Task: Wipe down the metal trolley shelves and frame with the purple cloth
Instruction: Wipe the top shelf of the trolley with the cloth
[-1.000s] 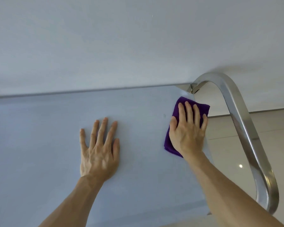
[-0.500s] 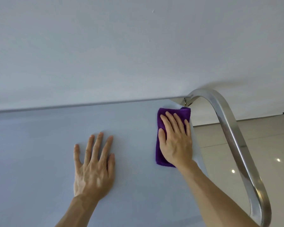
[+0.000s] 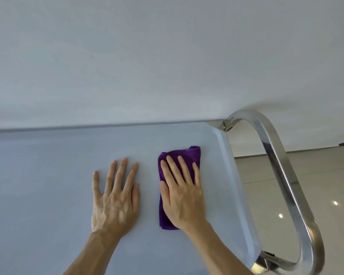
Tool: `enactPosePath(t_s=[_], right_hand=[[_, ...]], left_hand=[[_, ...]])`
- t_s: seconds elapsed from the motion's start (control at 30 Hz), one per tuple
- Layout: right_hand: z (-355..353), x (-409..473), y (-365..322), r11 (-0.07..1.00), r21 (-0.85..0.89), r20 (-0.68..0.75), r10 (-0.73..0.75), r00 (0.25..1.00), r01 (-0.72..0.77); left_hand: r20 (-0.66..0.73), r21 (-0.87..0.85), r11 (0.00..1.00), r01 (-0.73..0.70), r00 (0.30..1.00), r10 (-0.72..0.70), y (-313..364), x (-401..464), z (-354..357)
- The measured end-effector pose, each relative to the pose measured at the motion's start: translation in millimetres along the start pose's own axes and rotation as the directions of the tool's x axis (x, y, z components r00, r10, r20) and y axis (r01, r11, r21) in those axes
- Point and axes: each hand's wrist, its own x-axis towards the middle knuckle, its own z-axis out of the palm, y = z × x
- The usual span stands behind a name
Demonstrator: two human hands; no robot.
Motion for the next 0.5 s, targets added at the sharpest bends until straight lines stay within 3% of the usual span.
enactPosePath(t_s=[0.17, 0.27, 0.4, 0.5], right_hand=[[2, -63, -7, 0.997, -0.038, 0.011, 0.069, 0.998, -0.068], [-1, -70, -11, 0.992, -0.081, 0.018, 0.102, 0.995, -0.1], [-2, -67, -13, 0.988, -0.106, 0.029, 0.12, 0.992, -0.116], [-2, -68, -13, 0.985, -0.119, 0.033, 0.129, 0.991, -0.124]], left_hand=[[0.004, -0.003, 1.0, -0.01, 1.0, 0.01, 0, -2, -2], [0.017, -0.113, 0.994, -0.001, 1.0, 0.003, 0, -3, -14], [-0.035, -0.251, 0.958, -0.139, 0.99, 0.134, -34, -26, -34], [-0.101, -0.223, 0.972, -0.075, 0.993, 0.054, -76, -60, -41]])
